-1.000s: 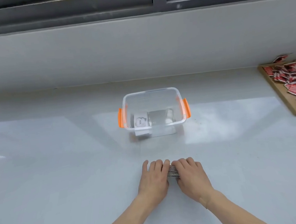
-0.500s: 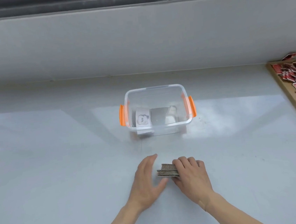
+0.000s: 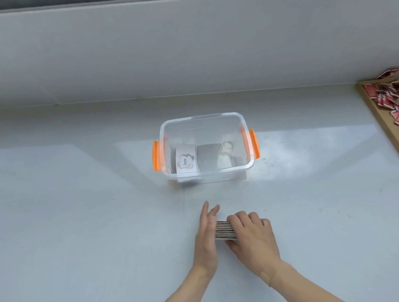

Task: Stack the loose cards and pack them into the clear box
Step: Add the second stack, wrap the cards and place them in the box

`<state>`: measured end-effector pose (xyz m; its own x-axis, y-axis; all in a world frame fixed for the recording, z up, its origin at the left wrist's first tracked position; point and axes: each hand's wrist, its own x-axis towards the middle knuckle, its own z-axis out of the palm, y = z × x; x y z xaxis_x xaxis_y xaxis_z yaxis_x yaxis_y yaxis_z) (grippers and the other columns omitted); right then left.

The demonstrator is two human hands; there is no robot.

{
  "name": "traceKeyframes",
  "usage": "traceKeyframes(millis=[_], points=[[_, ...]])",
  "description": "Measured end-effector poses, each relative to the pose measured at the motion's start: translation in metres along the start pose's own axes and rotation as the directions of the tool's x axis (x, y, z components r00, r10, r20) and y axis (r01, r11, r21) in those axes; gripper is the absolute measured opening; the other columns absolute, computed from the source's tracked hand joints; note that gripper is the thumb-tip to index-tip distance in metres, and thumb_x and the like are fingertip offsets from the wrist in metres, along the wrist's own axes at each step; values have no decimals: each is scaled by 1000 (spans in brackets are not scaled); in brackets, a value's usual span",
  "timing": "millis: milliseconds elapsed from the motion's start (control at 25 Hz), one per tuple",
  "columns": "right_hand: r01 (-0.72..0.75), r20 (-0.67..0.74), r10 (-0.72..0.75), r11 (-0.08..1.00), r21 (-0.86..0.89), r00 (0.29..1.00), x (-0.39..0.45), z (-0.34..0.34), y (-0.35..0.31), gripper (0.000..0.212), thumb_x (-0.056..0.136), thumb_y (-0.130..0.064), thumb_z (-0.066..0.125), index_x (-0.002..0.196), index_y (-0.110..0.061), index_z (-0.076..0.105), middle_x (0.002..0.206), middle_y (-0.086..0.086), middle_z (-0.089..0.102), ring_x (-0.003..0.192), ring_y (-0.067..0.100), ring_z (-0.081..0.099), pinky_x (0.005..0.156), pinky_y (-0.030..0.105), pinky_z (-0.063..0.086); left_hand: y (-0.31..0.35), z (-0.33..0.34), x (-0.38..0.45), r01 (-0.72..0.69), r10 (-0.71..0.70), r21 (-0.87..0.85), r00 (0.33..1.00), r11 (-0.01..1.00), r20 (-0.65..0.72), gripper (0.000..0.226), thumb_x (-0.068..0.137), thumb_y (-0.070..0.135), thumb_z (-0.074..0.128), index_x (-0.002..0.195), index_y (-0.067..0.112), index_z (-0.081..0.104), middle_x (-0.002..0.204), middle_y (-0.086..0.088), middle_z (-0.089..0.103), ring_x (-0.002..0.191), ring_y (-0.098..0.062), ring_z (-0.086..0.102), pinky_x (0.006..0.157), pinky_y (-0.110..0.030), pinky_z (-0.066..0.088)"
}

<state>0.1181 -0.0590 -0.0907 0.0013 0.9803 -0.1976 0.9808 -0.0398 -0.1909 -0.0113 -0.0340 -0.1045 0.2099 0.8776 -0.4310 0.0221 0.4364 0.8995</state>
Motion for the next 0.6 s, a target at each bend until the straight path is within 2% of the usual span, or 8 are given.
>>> traceKeyframes(millis=[120, 160, 320, 360, 480, 520, 600], points=[[-7, -1, 7, 1000, 3, 1000, 1, 1, 0, 37, 67, -37, 78, 96, -24, 59, 90, -6, 61, 78, 25, 56, 63, 37, 45, 6, -20, 13, -27, 4, -133, 985, 991, -173, 54, 90, 48, 38, 142, 32, 40, 141, 11, 55, 135, 1, 40, 109, -24, 26], [-12, -3, 12, 1000, 7, 1000, 1, 1, -2, 36, 67, -37, 78, 95, -24, 58, 89, -6, 61, 77, 25, 56, 63, 37, 45, 9, -17, 14, -27, -6, -169, 982, 985, -189, 51, 90, 46, 37, 139, 34, 42, 140, 10, 55, 135, 0, 41, 108, -23, 27], [-6, -35, 6, 1000, 15, 999, -2, 5, 1, 35, 66, -36, 76, 92, -23, 58, 87, -6, 60, 75, 24, 54, 63, 37, 43, 10, 7, 7, 45, -45, -9, 998, 999, 34, 53, 85, 58, 40, 134, 38, 51, 133, 11, 62, 127, 3, 49, 105, -23, 35], [0, -37, 0, 1000, 16, 999, -2, 5, 3, 35, 66, -37, 77, 93, -24, 58, 88, -6, 60, 75, 24, 55, 63, 37, 43, 11, 1, 9, 37, -37, -27, 999, 999, 20, 55, 87, 57, 38, 136, 34, 49, 133, 9, 63, 128, 1, 49, 107, -24, 34], [-7, -32, 8, 1000, 28, 999, -1, 6, 2, 36, 66, -38, 76, 94, -25, 58, 89, -6, 60, 77, 24, 55, 65, 37, 44, 14, -13, 20, -18, -19, -177, 979, 984, -202, 40, 99, 39, 37, 133, 25, 50, 133, -2, 62, 130, -8, 49, 112, -30, 30], [-16, -35, 17, 999, 30, 999, -1, 6, 2, 35, 66, -37, 76, 93, -25, 58, 89, -6, 60, 77, 24, 55, 65, 37, 44, 16, -6, 18, -26, -16, -190, 976, 982, -216, 34, 101, 34, 36, 131, 27, 52, 133, -1, 62, 129, -8, 50, 112, -30, 31], [-21, -42, 22, 999, 26, 999, -1, 6, 1, 34, 65, -34, 76, 92, -24, 58, 87, -5, 60, 76, 24, 54, 65, 37, 45, 13, 18, 10, -15, 9, -45, 991, 999, -132, 33, 97, 40, 41, 123, 33, 59, 125, 8, 67, 122, -3, 54, 105, -26, 37]])
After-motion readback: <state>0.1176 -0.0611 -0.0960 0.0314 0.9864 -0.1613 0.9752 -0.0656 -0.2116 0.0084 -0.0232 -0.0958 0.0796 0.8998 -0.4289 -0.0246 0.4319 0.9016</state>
